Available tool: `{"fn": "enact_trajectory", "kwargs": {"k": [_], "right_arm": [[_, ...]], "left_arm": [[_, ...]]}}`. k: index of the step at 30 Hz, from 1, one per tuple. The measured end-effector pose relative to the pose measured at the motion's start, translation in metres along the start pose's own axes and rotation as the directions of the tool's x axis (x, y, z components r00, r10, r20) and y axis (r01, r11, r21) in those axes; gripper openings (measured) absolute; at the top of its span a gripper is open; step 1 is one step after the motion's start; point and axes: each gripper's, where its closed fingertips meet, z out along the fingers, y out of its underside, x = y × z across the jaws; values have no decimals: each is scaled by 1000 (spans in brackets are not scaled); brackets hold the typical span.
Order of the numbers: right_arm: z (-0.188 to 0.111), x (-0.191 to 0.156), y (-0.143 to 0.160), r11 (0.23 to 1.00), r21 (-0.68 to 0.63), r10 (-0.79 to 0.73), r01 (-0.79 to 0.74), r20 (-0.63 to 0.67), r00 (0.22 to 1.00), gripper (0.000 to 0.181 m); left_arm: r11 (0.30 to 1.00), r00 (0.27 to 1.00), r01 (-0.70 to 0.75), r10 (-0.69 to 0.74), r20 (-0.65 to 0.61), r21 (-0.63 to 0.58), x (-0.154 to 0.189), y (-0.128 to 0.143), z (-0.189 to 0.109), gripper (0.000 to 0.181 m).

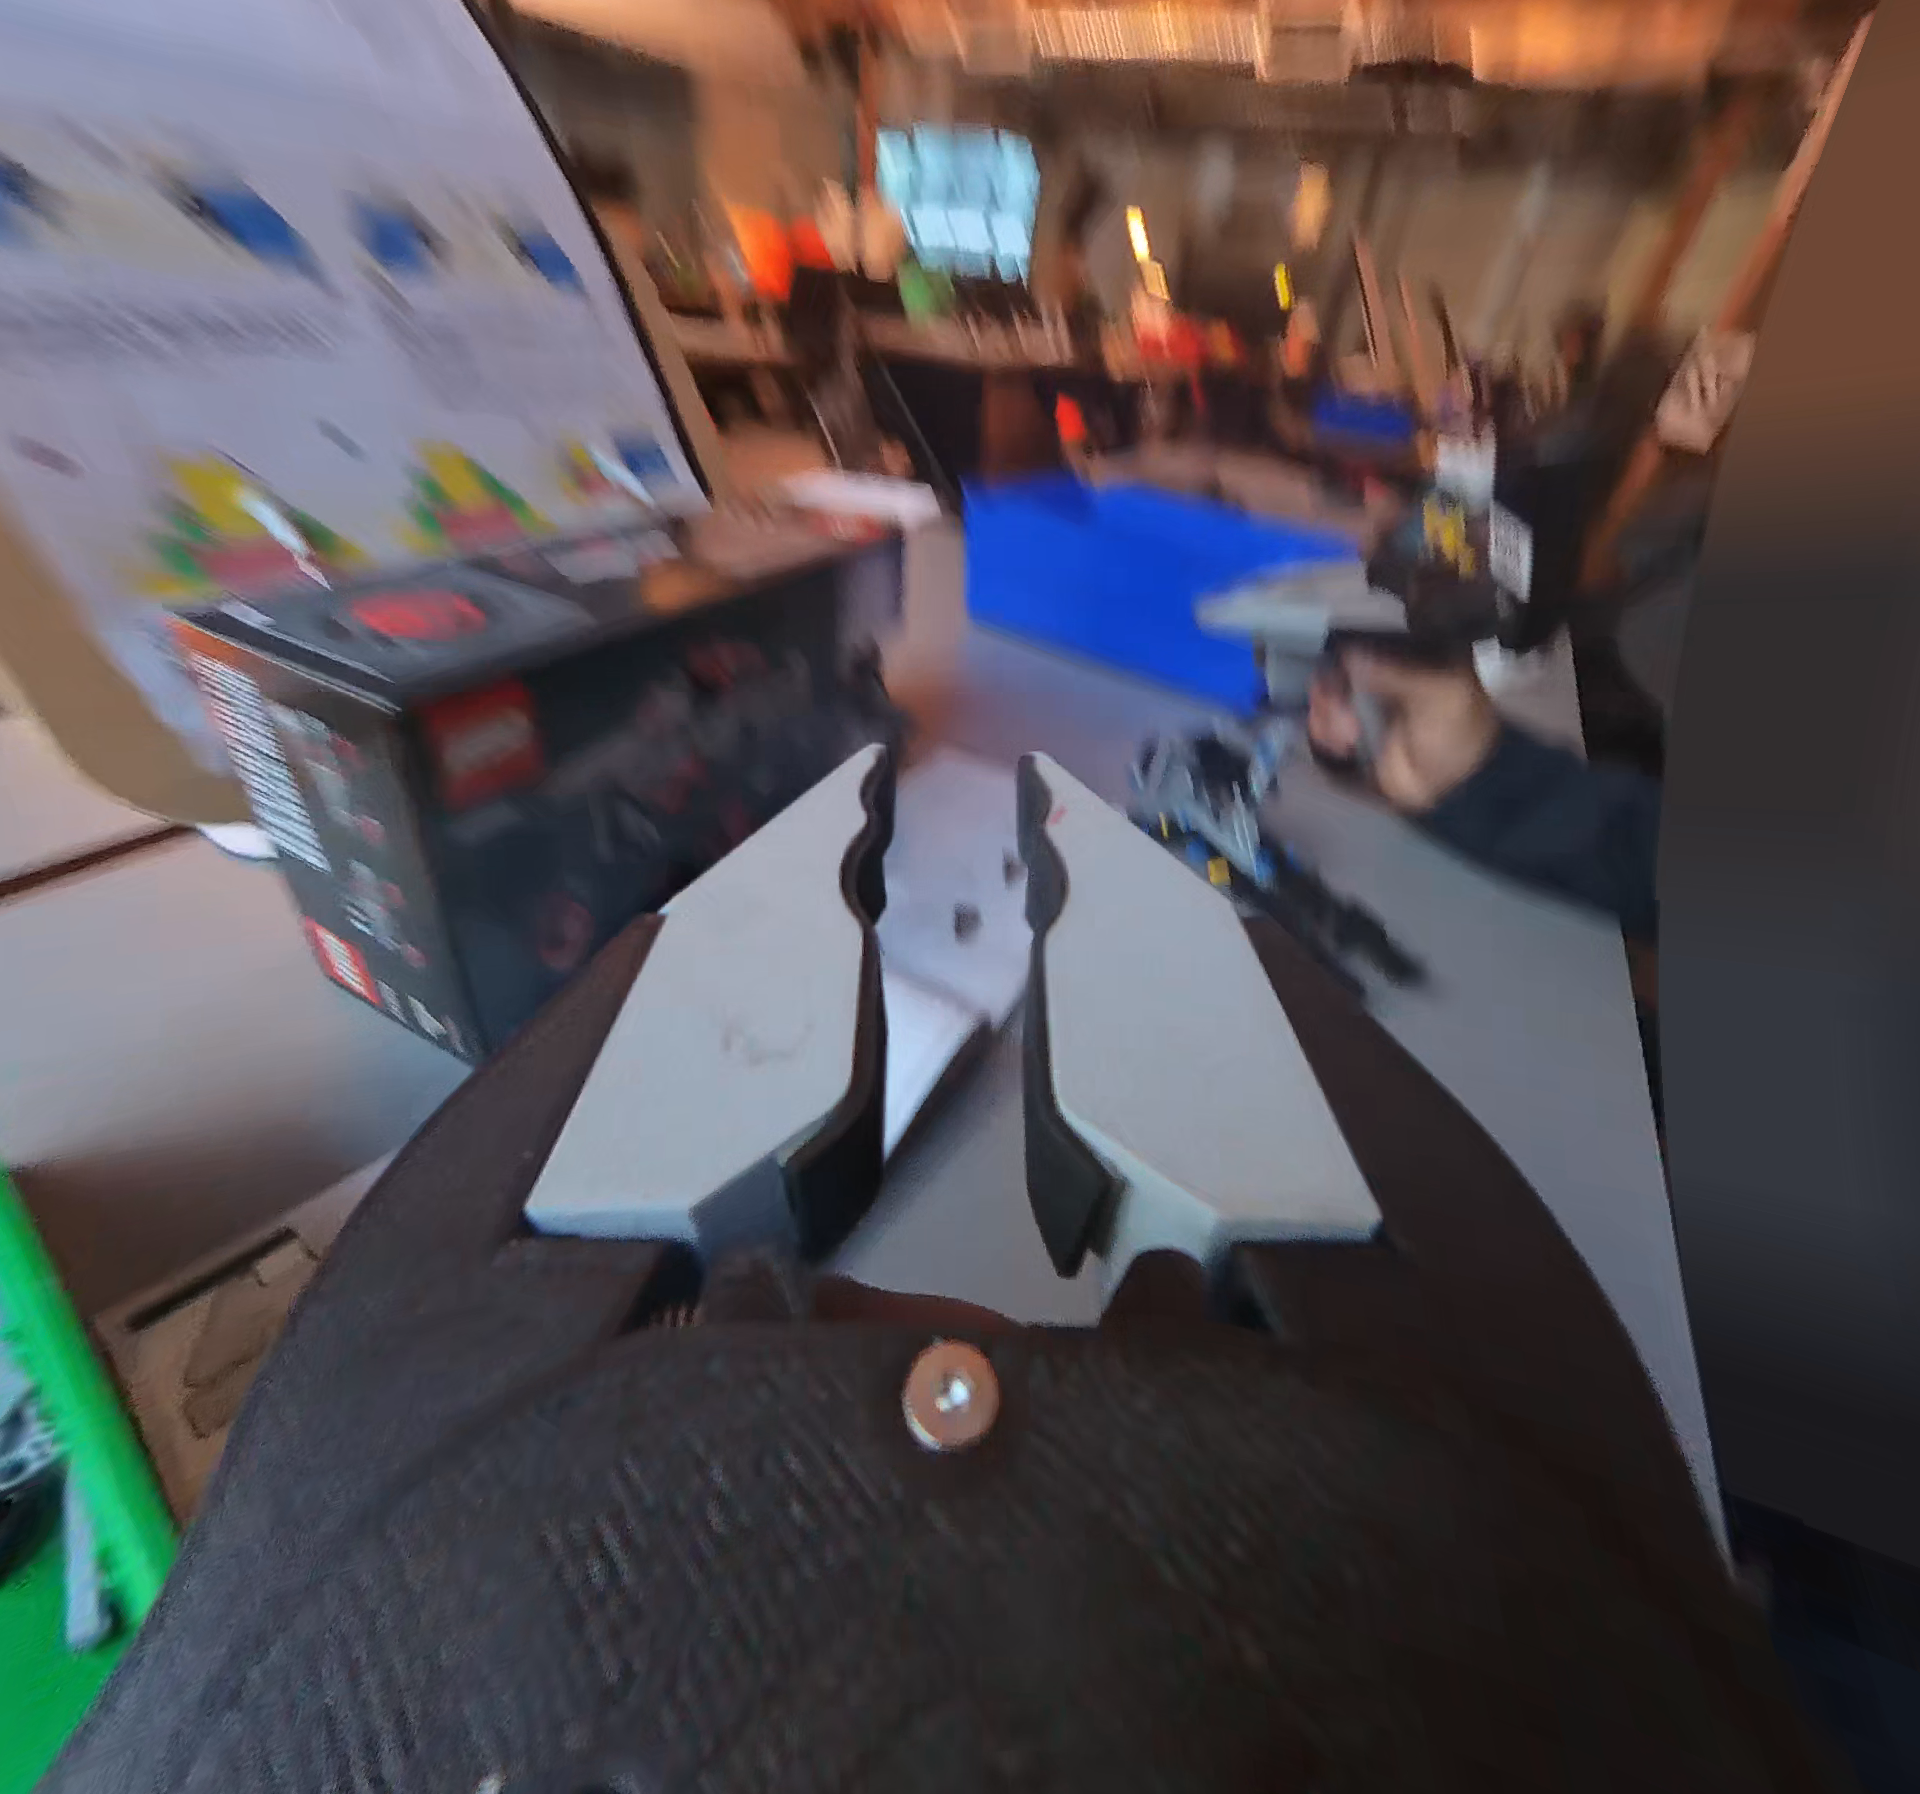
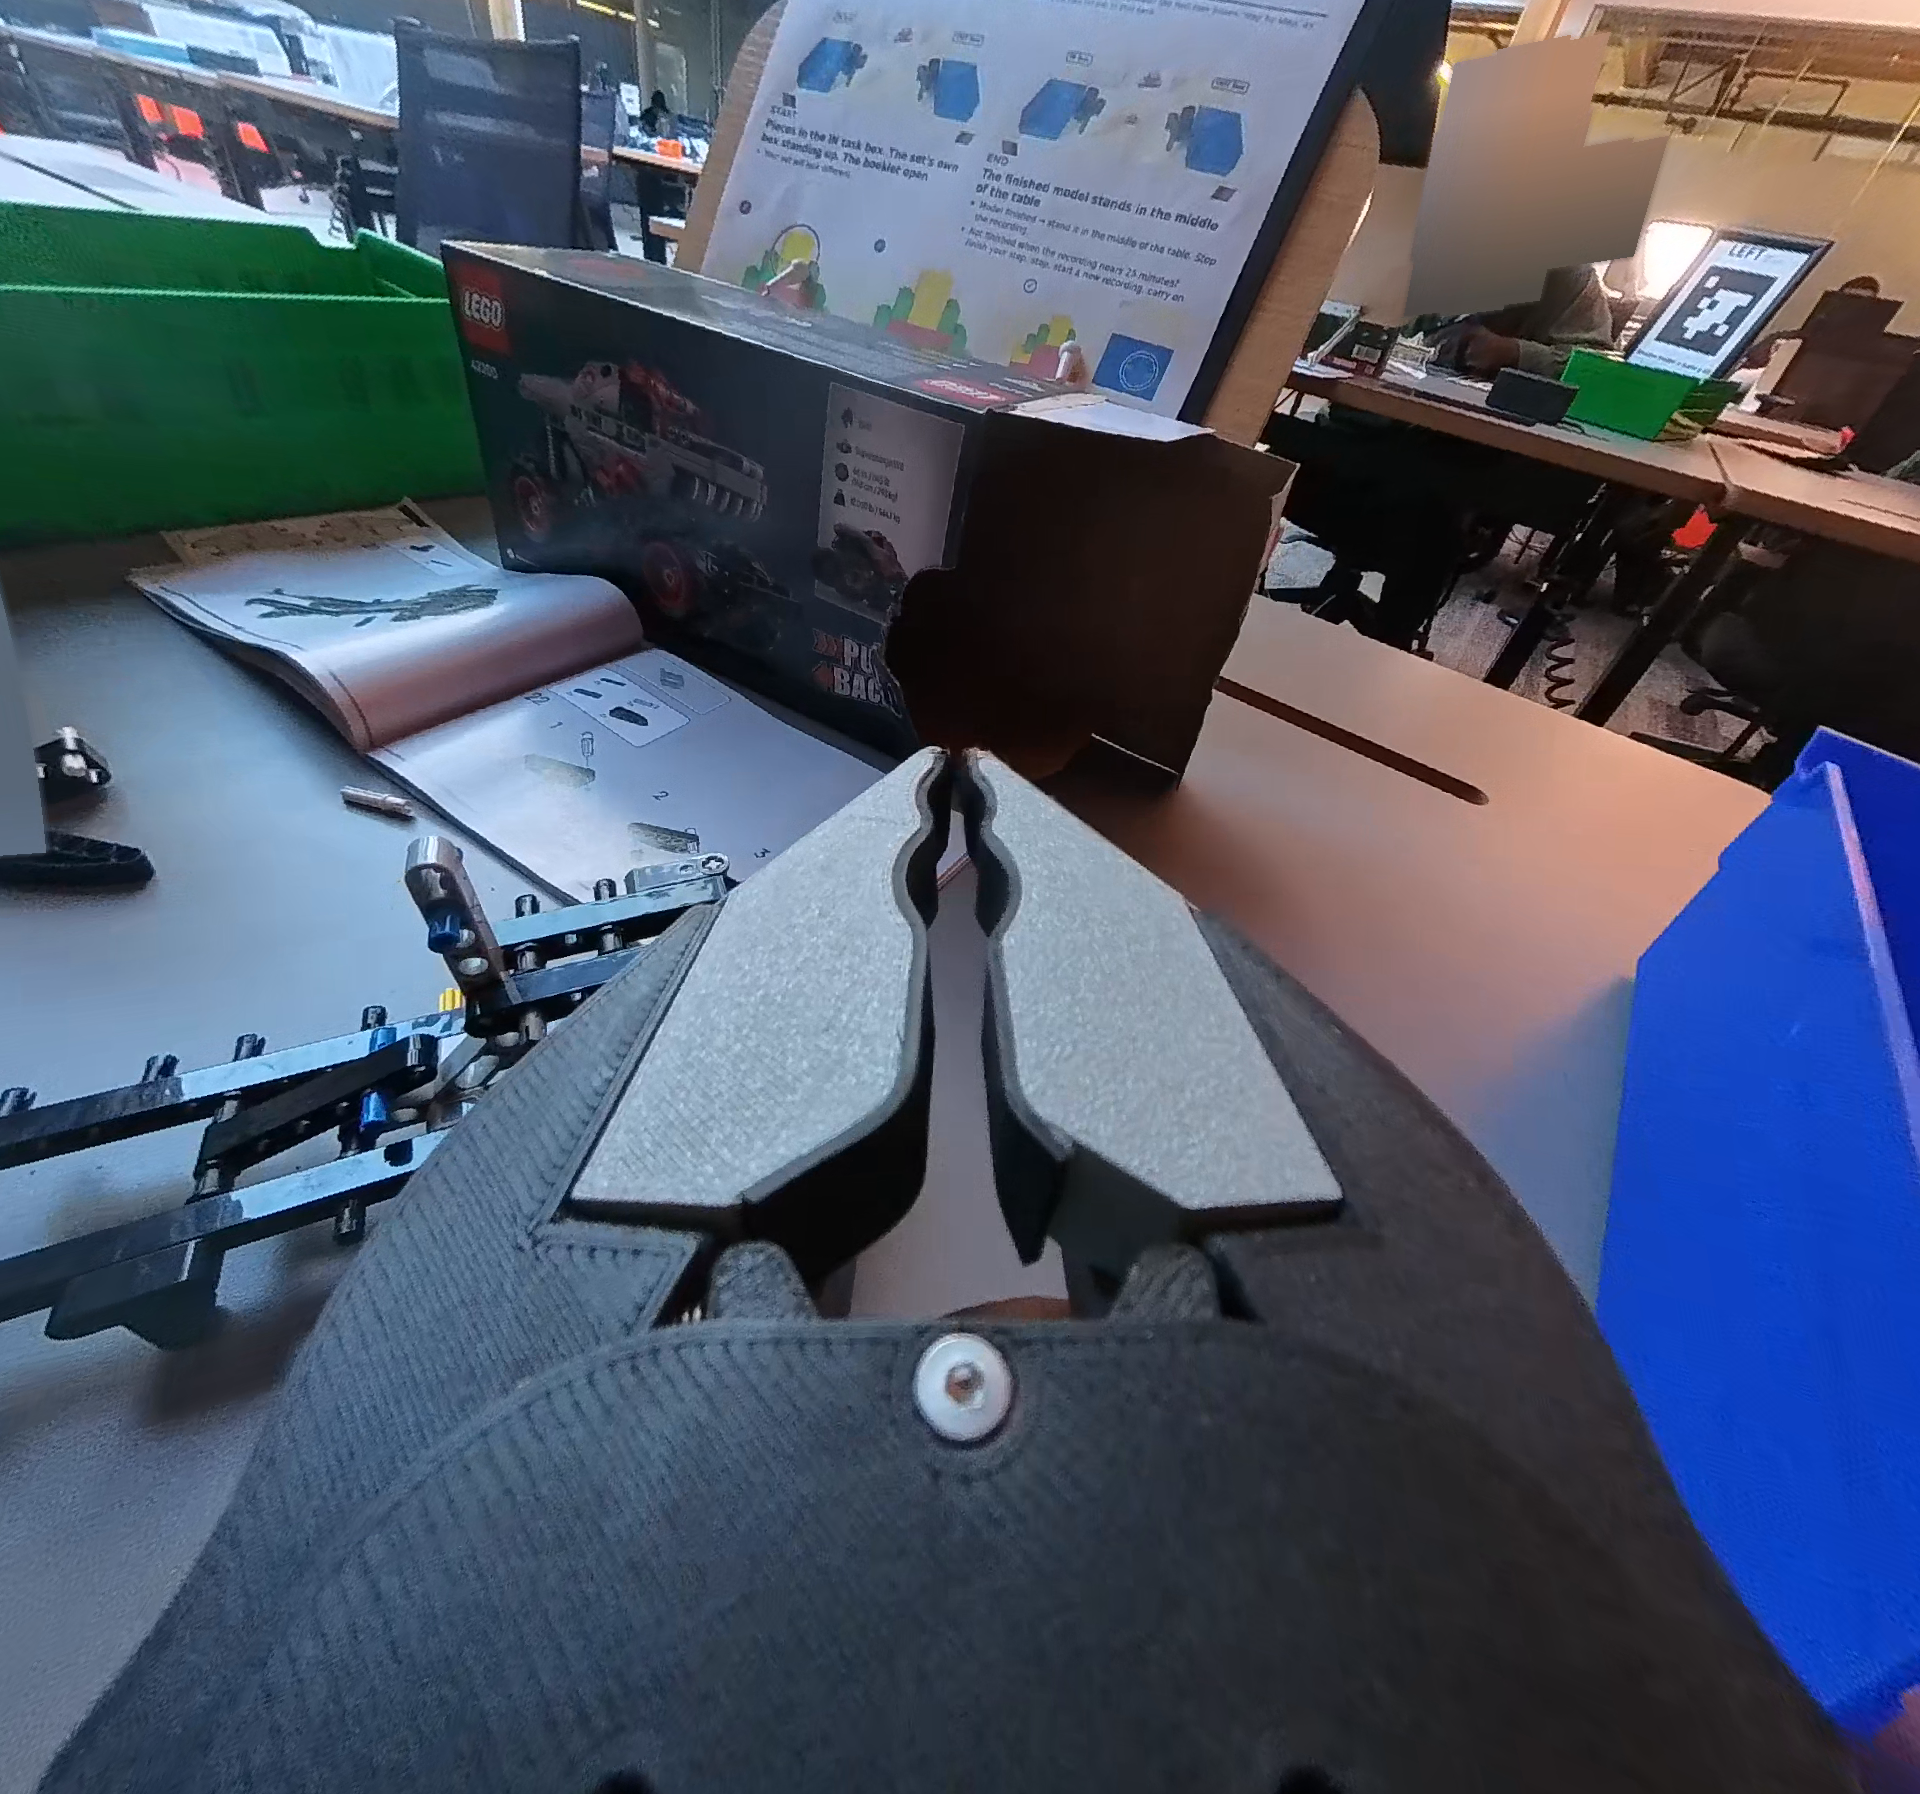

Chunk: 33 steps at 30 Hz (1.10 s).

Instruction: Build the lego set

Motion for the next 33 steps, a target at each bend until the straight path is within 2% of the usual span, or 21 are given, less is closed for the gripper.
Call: {"fn": "enact_trajectory", "kwargs": {"k": [3,6,12,22,25,30,33], "right_arm": [[0,2,1,1000,-2,5,-5,-6,1000,0],[0,4,2,1000,-3,14,-14,-13,1000,1],[-2,5,-1,999,14,33,-33,-10,999,1],[-1,2,-1,999,13,46,-46,8,999,1],[0,0,-3,999,18,50,-50,15,999,1],[-10,7,-15,998,61,25,-24,-14,1000,5],[-41,29,-39,985,168,-28,46,-105,994,7]], "left_arm": [[997,999,32,-35,35,72,-8,-13,-7,17],[999,999,46,-46,11,15,-6,-2,-3,27],[997,999,-31,32,9,-72,3,19,7,28],[987,1000,-5,5,-4,-162,3,42,15,29],[970,1000,-10,9,-5,-243,0,60,18,36],[902,992,-113,128,9,-416,-5,103,28,45],[844,954,-234,295,53,-483,-19,118,30,45]]}}
